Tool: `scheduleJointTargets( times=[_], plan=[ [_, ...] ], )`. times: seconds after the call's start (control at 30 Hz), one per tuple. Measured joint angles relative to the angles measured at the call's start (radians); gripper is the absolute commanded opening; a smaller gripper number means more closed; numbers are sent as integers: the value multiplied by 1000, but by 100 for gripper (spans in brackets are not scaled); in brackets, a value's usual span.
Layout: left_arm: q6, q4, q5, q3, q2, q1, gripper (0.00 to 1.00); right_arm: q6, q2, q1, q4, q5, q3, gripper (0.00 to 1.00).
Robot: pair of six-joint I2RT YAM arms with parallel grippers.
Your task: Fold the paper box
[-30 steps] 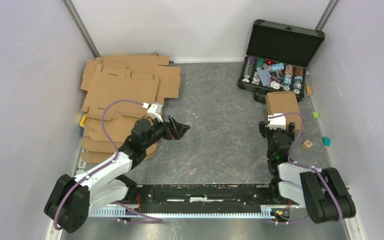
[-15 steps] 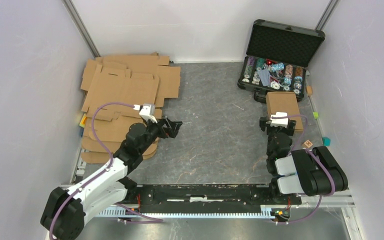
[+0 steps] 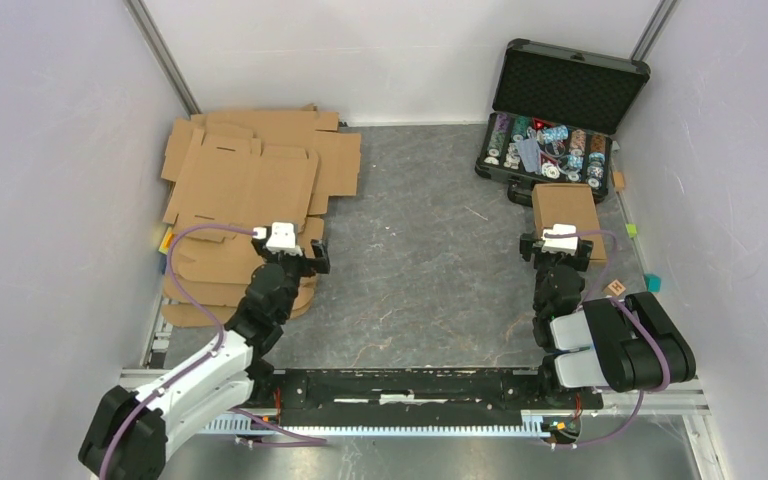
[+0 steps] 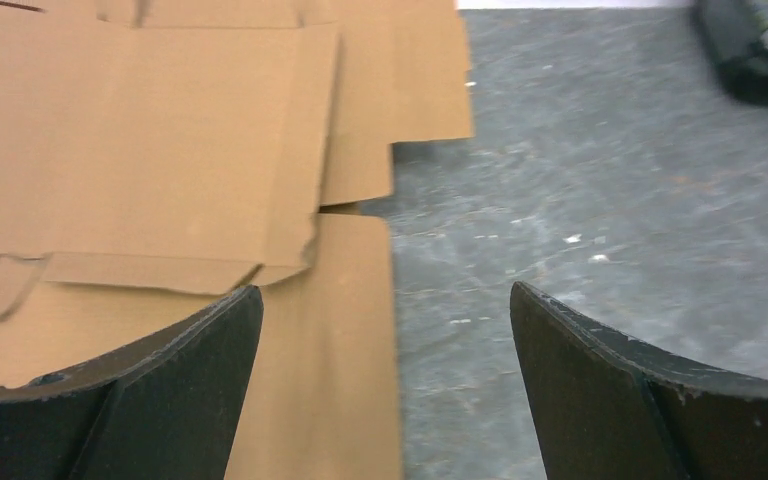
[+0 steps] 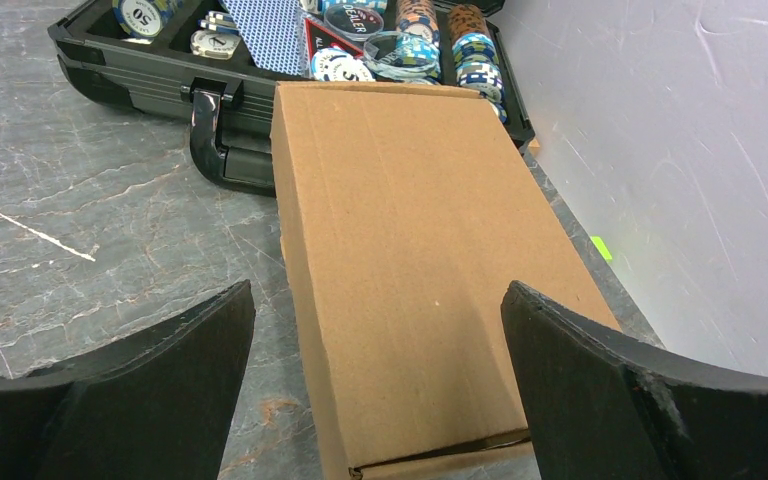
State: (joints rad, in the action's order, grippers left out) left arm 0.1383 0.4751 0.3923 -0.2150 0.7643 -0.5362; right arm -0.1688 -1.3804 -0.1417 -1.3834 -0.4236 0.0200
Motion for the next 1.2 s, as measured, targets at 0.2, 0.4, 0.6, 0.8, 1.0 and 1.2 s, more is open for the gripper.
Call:
scheduleJointTargets(
  times=[0.2,0.4,0.6,0.8,1.0,1.2],
  plan=[
    [-159,161,45,50,116,127,100,0,0,0,0,0,0,98],
    [-192,297,-12,-5,445,311,100,0,0,0,0,0,0,98],
    [-157,386,-183,-64,687,467,100,0,0,0,0,0,0,98],
    [-151,461,-263,-64,708,479,100,0,0,0,0,0,0,98],
    [-151,480,-291,-64,708,479,100,0,-1,0,0,0,0,98],
    [-151,484,-298,-64,708,479,100,0,-1,0,0,0,0,98]
  ],
)
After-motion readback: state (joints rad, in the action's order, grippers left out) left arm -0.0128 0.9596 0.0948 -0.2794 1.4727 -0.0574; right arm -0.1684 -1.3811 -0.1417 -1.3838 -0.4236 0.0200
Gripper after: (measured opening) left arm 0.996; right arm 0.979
